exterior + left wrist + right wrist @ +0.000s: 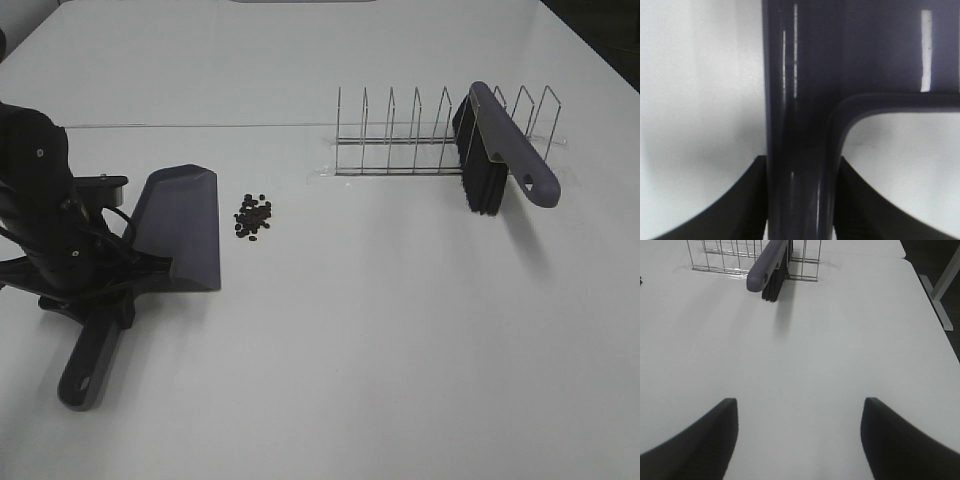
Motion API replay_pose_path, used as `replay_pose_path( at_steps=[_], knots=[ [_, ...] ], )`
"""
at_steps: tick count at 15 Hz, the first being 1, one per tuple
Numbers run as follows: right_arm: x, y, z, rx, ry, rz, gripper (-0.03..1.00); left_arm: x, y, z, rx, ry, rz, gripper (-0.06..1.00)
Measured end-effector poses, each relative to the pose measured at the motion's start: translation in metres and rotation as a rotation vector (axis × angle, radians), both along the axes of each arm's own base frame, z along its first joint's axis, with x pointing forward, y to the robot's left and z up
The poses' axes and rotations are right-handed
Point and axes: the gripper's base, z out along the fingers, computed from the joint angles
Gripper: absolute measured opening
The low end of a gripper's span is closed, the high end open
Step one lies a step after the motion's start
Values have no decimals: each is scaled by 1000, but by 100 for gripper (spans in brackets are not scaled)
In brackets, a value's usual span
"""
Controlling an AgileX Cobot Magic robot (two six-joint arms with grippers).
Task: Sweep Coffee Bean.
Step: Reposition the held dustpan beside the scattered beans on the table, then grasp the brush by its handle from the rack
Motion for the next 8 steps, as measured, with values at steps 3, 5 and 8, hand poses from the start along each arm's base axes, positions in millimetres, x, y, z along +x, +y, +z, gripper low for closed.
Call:
replay_pose_path(
  at_steps=[3, 5, 8],
  knots=[
    [0, 0, 0, 0, 0, 0, 68, -2, 1, 40, -27, -97, 6, 35],
    [0, 0, 0, 0, 0, 0, 68, -3, 2, 51, -29, -129, 2, 35],
    [1, 0, 0, 0, 4, 0, 67, -4, 2, 52, -24, -119, 2, 35]
  ],
)
